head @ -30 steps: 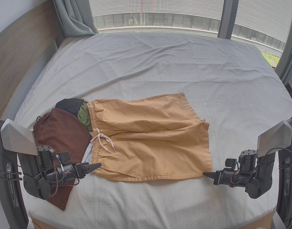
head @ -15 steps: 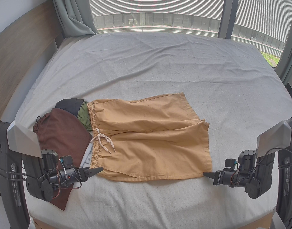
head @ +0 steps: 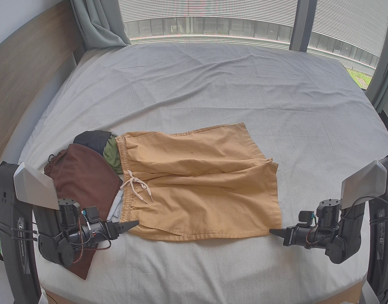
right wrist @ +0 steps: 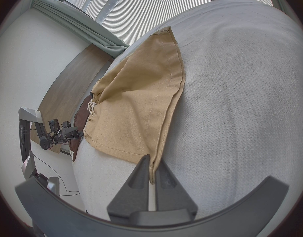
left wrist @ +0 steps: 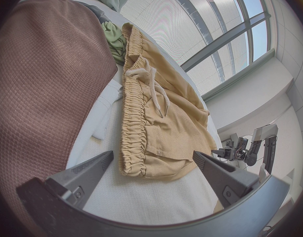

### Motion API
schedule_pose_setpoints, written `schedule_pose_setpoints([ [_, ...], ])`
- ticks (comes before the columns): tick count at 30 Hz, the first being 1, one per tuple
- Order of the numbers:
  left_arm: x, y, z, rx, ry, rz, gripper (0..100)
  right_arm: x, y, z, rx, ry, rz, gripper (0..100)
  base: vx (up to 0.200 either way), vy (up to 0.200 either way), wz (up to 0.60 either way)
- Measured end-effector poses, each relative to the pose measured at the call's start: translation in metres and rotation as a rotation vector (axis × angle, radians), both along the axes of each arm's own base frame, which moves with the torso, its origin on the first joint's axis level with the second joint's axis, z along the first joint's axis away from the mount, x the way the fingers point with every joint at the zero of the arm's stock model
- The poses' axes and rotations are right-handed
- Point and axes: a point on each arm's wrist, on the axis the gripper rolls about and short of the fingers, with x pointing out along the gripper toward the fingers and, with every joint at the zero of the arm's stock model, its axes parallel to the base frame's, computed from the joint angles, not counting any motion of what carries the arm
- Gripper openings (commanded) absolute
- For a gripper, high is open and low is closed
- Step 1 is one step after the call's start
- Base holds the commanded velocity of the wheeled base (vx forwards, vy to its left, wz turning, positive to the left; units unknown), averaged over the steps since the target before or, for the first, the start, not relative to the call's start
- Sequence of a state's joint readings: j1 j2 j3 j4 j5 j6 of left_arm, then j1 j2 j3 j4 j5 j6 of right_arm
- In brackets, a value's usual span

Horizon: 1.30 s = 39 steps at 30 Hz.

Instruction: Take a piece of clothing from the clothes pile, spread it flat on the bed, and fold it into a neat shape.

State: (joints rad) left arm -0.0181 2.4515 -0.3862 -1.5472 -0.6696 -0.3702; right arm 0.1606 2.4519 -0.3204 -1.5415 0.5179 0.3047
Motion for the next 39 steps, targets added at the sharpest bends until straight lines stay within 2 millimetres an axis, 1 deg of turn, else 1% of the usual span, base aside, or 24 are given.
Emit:
schedule_pose_setpoints([
  [1,0.0,0.0,-0.001,0.001,0.0,0.0,0,0.0,0.0,0.0,0.0,0.0,0.0,0,0.0,0.0,0.0],
  [11,0.001,0.0,-0.007,0.006,0.011,-0.002,0,-0.002,0.0,0.0,-0.002,0.007,0.001,0,0.0,0.0,0.0],
  [18,-0.004,0.003,-0.002,0.004,0.012,0.003,0,-0.007,-0.001,0.001,-0.005,0.018,0.005,0,0.0,0.0,0.0],
  [27,-0.02,0.008,0.013,0.01,0.015,0.003,0,-0.023,-0.002,0.003,-0.036,0.046,0.033,0,0.0,0.0,0.0],
  [39,-0.045,0.011,0.013,0.064,0.025,-0.062,0,-0.048,-0.004,0.007,-0.082,0.09,0.075,0,0.0,0.0,0.0],
])
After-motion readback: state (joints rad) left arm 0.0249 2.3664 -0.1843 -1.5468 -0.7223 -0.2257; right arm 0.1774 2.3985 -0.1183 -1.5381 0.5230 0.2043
